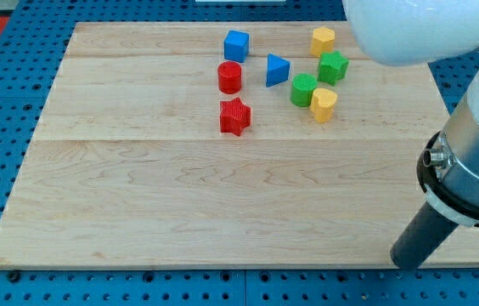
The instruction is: Push the red star to the center left
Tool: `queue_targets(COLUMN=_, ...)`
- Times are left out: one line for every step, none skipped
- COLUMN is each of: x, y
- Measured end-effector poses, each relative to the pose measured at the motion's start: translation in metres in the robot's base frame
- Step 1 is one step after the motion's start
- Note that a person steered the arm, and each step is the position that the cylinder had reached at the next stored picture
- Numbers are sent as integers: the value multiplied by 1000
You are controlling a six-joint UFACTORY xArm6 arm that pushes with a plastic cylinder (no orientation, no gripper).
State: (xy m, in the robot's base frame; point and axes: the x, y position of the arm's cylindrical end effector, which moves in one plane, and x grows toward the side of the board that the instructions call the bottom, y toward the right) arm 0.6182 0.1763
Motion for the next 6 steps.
queue_targets(x=0, y=0)
queue_targets(x=-16, y=10)
queue_targets(x=-87, y=11)
queue_targets(x=-144, y=-49)
queue_targets(x=-196, y=-117)
queue_targets(x=-225, y=-204)
